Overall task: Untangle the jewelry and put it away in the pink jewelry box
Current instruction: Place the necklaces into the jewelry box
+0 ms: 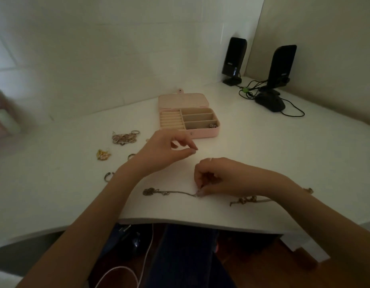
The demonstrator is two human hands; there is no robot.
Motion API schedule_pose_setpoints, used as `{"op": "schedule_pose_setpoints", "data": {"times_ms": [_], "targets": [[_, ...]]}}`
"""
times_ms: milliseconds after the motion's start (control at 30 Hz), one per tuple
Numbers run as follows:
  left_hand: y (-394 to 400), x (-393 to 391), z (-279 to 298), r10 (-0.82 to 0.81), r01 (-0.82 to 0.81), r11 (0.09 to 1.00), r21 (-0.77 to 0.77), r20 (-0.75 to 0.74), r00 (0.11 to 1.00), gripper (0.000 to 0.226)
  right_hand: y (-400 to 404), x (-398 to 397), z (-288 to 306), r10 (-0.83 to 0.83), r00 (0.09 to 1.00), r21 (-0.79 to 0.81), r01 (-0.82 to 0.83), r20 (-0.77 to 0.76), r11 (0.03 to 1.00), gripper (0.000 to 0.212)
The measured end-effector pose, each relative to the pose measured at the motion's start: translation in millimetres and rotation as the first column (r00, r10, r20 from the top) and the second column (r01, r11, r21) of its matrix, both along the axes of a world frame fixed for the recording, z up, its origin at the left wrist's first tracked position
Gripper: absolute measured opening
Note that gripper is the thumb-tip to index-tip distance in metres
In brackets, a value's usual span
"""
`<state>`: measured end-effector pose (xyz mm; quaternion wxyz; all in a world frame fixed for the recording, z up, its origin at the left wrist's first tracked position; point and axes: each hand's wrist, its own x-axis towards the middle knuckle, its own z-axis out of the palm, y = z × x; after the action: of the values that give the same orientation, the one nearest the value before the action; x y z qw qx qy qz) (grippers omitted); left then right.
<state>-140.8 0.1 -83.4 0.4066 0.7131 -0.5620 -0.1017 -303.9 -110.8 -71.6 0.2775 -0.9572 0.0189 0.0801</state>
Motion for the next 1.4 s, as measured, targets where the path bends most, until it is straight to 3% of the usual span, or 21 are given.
{"op": "schedule_pose_setpoints", "data": {"times_ms": [100,167,233,300,400,533,767,900,1033,1133,1300,1333,1400], "targets": [[1.0,-4.2,1.6,0.015,-0.014,1.000,0.013,-0.102,0.995,0.016,-1.2,-0.3,3.5,-0.113,0.984,0.165,0.089,0.140,0.982,0.009],[0.7,-8.4,6.0,-0.015,0.030,0.998,0.048,-0.292,0.956,0.026,-3.0,3.0,12.9,-0.214,0.944,0.289,0.138,0.250,0.947,0.009],[0.9,-14.0,10.4,-0.119,0.157,0.987,0.021,-0.549,0.828,0.028,-5.0,7.0,24.2,-0.300,0.900,0.366,0.175,0.316,0.914,0.008],[2.5,-18.1,13.2,-0.174,0.212,0.977,-0.020,-0.648,0.741,0.022,-9.6,10.8,31.7,-0.383,0.862,0.463,0.205,0.332,0.862,0.014],[1.5,-12.5,12.5,-0.175,0.189,0.981,-0.048,-0.650,0.740,0.026,-19.1,16.0,38.1,-0.511,0.802,0.644,0.218,0.311,0.734,0.017],[-4.1,1.3,11.8,-0.131,0.112,0.991,-0.071,-0.666,0.734,0.027,-38.1,23.3,50.0,-0.678,0.699,0.850,0.198,0.226,0.487,0.007],[-31.3,18.5,16.5,-0.023,0.007,0.999,-0.031,-0.550,0.835,0.028,-78.8,39.9,66.7,-0.759,0.616,0.928,0.121,0.209,0.353,0.004],[-49.9,28.7,17.0,0.008,-0.031,0.999,-0.028,-0.597,0.802,0.028,-98.1,48.0,72.7,-0.801,0.577,0.974,0.038,0.160,0.222,0.005],[-66.5,29.9,26.0,-0.055,-0.166,0.972,-0.169,-0.843,0.535,0.026,-114.8,50.3,75.2,-0.819,0.557,0.985,0.005,0.140,0.172,0.009],[-73.7,37.1,37.9,-0.170,-0.277,0.925,-0.261,-0.935,0.312,0.030,-125.3,50.6,69.5,-0.802,0.578,0.963,0.101,0.149,0.251,0.005],[-85.1,37.5,52.1,-0.442,-0.327,0.859,-0.393,-0.892,-0.090,0.040,-128.3,57.6,59.0,-0.727,0.673,0.926,0.174,0.137,0.335,0.005],[-88.5,37.0,52.8,-0.477,-0.354,0.843,-0.405,-0.867,-0.143,0.041,-127.6,59.3,57.3,-0.713,0.686,0.914,0.185,0.143,0.362,0.005],[-94.9,37.1,52.2,-0.474,-0.371,0.843,-0.390,-0.864,-0.169,0.043,-126.0,62.2,53.4,-0.688,0.705,0.864,0.228,0.172,0.450,0.006]]}}
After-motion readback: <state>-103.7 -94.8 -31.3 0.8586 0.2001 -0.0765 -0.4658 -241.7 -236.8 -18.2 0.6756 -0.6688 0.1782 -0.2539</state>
